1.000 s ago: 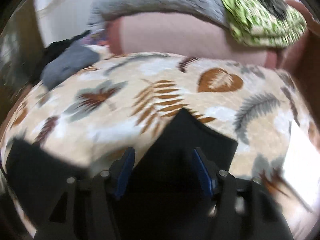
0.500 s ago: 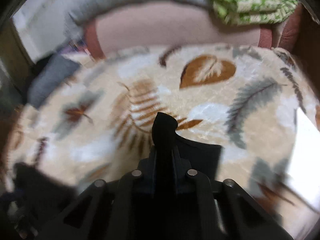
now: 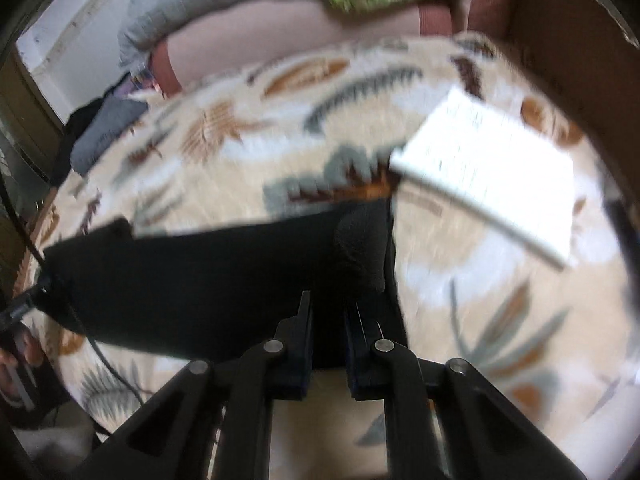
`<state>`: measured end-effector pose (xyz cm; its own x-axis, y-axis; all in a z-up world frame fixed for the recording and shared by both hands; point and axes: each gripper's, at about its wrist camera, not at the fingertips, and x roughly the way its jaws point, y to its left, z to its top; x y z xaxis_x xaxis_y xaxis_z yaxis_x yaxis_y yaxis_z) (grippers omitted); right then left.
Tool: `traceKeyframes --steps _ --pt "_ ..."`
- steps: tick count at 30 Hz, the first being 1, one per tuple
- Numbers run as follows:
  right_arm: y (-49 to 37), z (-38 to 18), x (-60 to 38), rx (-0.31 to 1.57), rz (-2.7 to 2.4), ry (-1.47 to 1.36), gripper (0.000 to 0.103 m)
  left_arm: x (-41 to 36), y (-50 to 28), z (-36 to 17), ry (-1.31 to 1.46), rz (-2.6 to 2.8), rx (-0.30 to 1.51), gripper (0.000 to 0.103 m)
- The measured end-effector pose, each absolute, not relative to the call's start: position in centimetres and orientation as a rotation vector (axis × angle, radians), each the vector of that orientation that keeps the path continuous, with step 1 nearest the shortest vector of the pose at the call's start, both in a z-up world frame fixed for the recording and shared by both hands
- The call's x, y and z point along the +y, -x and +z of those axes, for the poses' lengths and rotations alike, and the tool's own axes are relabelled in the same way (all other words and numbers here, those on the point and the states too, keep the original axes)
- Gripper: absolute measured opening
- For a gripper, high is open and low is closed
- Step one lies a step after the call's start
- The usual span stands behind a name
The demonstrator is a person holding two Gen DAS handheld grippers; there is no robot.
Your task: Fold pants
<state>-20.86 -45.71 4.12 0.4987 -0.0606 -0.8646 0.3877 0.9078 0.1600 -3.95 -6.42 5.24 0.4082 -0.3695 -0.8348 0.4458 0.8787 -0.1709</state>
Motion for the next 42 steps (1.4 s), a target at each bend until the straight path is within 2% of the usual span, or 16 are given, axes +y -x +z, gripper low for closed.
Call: traceKeyframes --steps 3,5,9,12,14,18,25,27,28,29,32,37,40,42 --pt "20.8 2.7 -47.0 1.040 -0.329 -0.432 0.023 -6.7 4.5 5.6 -0.103 -0.520 1.017 0.067" --pt "21.0 2.8 -47.2 1.058 -0.395 -0.411 0.045 -6.7 4.7 5.7 -0.110 -0.520 1.015 0.067" --pt "21.9 5.1 -47.0 0.995 -0.514 -0.296 0.046 -6.1 4.8 5.7 -0.113 -0.511 1.012 0.067" --pt "21.9 8.0 -46.3 0.862 -0.457 -0.316 0.047 -5.6 4.3 5.2 -0.102 -0.492 1.028 0.067" --pt "20.8 9.1 -44.8 0.806 -0.337 -0.322 0.052 -5.3 4.1 5.1 -0.083 -0.484 1.031 0.067" --pt "15.4 8.5 -39.2 0.828 -0.046 -0.322 0.052 -4.8 4.4 5.1 -0.076 -0.473 1.014 0.067" --pt "6.2 4.6 -30.7 0.931 0.175 -0.296 0.052 -2.7 4.9 5.1 -0.085 -0.435 0.998 0.067" --pt "4.5 3.4 -29.0 0.967 0.213 -0.294 0.043 -2.0 4.9 5.1 -0.081 -0.427 0.995 0.067" --pt "4.0 3.0 -28.2 0.976 0.223 -0.258 0.015 -1.7 4.9 5.1 -0.077 -0.428 0.998 0.067" --pt "3.7 2.8 -27.7 0.972 0.223 -0.236 0.008 -1.4 5.0 4.9 -0.073 -0.431 1.003 0.067" --pt "4.3 4.1 -26.8 0.905 0.171 -0.157 0.008 -1.2 5.2 4.6 -0.074 -0.443 1.005 0.067" --pt "3.6 2.4 -27.0 0.945 0.134 -0.167 0.008 -1.8 5.5 3.8 -0.086 -0.466 1.003 0.081" --pt "4.1 2.4 -27.1 0.926 0.126 -0.186 0.016 -2.7 5.9 3.7 -0.147 -0.455 0.988 0.082" --pt "4.8 3.5 -27.4 0.905 0.128 -0.218 0.017 -2.6 5.9 3.8 -0.149 -0.454 0.988 0.082"
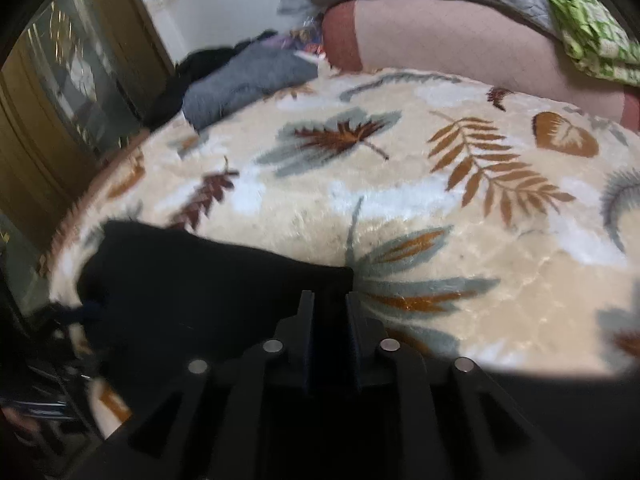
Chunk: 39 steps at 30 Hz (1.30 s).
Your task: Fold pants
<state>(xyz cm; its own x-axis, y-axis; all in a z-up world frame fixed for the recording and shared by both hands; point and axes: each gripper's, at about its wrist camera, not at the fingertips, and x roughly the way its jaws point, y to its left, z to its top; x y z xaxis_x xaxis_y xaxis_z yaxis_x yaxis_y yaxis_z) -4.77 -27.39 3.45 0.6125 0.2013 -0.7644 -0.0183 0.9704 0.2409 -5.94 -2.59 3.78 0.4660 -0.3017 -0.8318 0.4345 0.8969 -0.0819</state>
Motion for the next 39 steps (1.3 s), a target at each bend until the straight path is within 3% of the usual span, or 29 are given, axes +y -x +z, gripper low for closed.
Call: traceKeyframes --steps 10,23,33,37,39 --pt "9.7 6.7 -24.5 0.847 0.262 -0.197 0.030 -1.7 5.6 5.5 -0.078 -0.421 0.975 0.082" --pt "11.5 2.1 -20.7 0.967 0.273 -0.179 0.033 -1.3 6.1 4.0 -0.103 -0.379 0.976 0.082" --pt "13.0 2.7 -21.3 0.945 0.273 -0.197 0.034 -0.4 6.6 4.8 -0.070 -0.383 0.969 0.082" --pt "14.2 3.7 -24.0 0.912 0.218 -0.261 0.049 -1.0 7.0 6.3 -0.094 -0.384 0.925 0.082" --pt "15.5 4.0 -26.2 0.898 0.161 -0.290 0.049 -1.8 7.1 7.1 -0.102 -0.415 0.907 0.082"
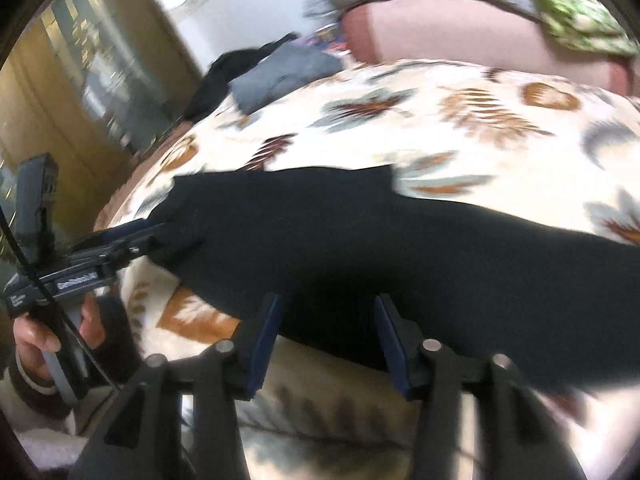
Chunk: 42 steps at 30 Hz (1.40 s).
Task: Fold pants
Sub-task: 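Grasp the folded pants edge with the right gripper and lift it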
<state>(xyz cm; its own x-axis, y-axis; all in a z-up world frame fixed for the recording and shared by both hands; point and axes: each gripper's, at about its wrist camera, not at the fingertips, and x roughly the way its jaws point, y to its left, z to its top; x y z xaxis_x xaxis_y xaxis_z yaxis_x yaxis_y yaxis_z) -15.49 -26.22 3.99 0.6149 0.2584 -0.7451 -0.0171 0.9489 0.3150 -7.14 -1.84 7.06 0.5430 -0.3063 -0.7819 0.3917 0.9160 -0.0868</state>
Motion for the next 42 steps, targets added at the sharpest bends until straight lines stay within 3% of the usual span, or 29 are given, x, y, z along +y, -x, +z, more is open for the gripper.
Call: traceKeyframes --steps 13,22,25,33,38,42 --pt "22.1 3.6 -38.7 0.856 -0.166 -0.471 0.051 -13.8 7.5 6.3 -0.123 -0.706 1.014 0.083" --pt "24.3 2.9 -41.4 0.849 -0.230 -0.515 0.052 -18.6 7.8 5.6 -0.183 -0.737 1.025 0.083" --pt "25.2 2.5 -42.2 0.856 -0.252 -0.539 0.059 -19.8 8.0 5.5 -0.196 -0.758 1.026 0.083" --pt "27.4 0.9 -45.1 0.826 -0.292 -0.634 0.059 -24.1 7.6 5.4 -0.240 -0.825 1.040 0.084" --pt "28.0 0.3 -45.8 0.730 -0.244 -0.715 0.074 -29.1 7.1 5.2 -0.238 -0.943 1.063 0.084" --pt "27.7 0.2 -46.0 0.703 -0.224 -0.723 0.077 -33.1 7.1 4.9 -0.260 -1.055 1.101 0.084"
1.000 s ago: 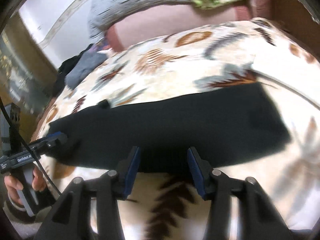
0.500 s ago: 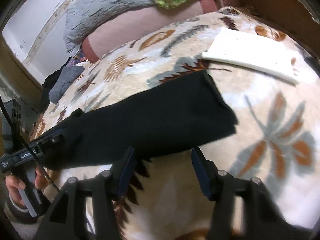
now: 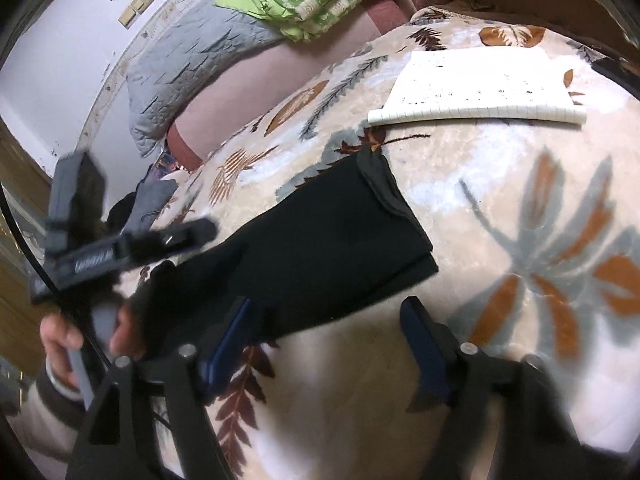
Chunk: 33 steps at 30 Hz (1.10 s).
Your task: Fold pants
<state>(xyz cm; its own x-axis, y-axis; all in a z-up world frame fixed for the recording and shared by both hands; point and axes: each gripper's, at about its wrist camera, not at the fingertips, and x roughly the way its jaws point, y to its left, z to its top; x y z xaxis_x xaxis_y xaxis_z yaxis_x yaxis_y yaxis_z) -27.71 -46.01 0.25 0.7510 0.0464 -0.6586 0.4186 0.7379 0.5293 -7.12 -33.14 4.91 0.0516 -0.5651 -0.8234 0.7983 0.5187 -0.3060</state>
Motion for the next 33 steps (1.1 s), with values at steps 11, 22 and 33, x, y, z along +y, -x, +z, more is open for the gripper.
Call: traceKeyframes --steps 11,22,33 --pt "26.9 -0.1 -45.9 0.642 -0.191 -0.675 0.085 -42.3 6.5 2.4 -0.321 -1.250 1.231 0.084" --pt "25.6 -0.9 -47.5 0.624 -0.253 -0.721 0.028 -46.2 10.1 1.9 -0.457 -1.418 1.115 0.029" --pt "25.8 4.5 -45.5 0.523 -0.182 -0.654 0.009 -41.7 8.6 7.5 -0.265 -1.443 1.053 0.012"
